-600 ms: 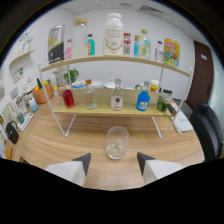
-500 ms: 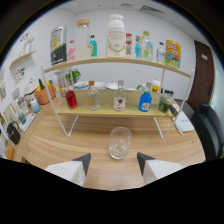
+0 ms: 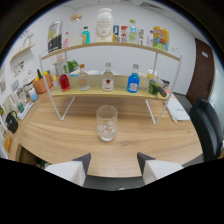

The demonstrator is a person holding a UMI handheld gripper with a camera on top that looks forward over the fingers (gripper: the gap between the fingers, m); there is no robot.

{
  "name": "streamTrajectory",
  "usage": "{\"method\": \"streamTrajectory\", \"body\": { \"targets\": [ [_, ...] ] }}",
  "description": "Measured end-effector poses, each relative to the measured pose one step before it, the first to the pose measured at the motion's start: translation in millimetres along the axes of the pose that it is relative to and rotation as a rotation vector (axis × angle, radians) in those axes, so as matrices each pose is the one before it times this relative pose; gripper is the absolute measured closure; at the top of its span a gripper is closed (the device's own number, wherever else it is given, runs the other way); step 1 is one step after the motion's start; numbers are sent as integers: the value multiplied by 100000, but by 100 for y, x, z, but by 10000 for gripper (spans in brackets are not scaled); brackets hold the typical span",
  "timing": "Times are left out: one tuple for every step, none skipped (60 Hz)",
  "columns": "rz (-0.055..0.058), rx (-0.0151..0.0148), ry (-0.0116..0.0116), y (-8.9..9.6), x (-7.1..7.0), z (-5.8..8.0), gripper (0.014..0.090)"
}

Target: Make me a cup of Mojito.

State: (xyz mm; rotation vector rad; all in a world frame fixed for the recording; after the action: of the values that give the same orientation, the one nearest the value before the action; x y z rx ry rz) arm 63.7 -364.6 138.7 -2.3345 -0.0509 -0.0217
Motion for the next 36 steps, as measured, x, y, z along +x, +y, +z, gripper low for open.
{"method": "streamTrajectory", "body": {
  "targets": [
    [554, -458, 196, 170, 531, -11, 187],
    [649, -521, 200, 142, 474, -3, 187],
    [737, -500, 233, 123, 546, 11, 188],
    [811, -384, 225, 15, 491, -39, 188],
    [789, -222, 76, -30, 523, -34, 187],
    [852, -301, 48, -35, 532, 54, 187],
    [552, -196, 82, -95, 545, -8, 188],
    [472, -184, 103, -120, 557, -28, 188],
    [324, -105, 140, -166, 531, 2, 186],
    [182, 25, 110, -237, 491, -25, 186],
    [76, 135, 160, -256, 531, 3, 186],
    [-51, 271, 139, -321, 552, 24, 186],
    [-167, 340, 100, -370, 541, 32, 186],
    [-290, 432, 63, -350, 508, 49, 184],
    [-366, 372, -7, -348, 497, 108, 185],
    [-370, 312, 70, -359, 514, 124, 185],
    [-331, 292, 154, -414, 436, 139, 186],
    [-299, 367, 82, -423, 451, 180, 183],
    [-316, 369, -65, -436, 395, 182, 185],
    [-318, 349, -130, -454, 365, 168, 183],
    [-301, 321, -252, -442, 302, 181, 182],
    [-327, 469, -305, -381, 345, 67, 183],
    [-154, 584, -111, -489, 362, 231, 183],
    [-127, 581, -55, -488, 374, 264, 183],
    [-86, 533, -82, -500, 322, 269, 183],
    [-47, 397, -251, -496, 250, 289, 185],
    [-67, 293, -258, -606, 182, 428, 188],
    [-142, 122, -423, -322, 267, 198, 188],
    [-40, 212, -118, -561, 241, 441, 188],
    [49, 139, -179, -475, 226, 348, 188],
    [-26, 318, -370, -373, 289, 298, 187],
    [45, 339, -321, -531, 165, 339, 187],
    [-10, 332, -324, -500, 185, 341, 186],
    [-78, 291, -393, -468, 153, 337, 188],
    [-136, 281, -386, -465, 128, 331, 189],
    [-189, 267, -383, -442, 119, 344, 191]
  ]
}}
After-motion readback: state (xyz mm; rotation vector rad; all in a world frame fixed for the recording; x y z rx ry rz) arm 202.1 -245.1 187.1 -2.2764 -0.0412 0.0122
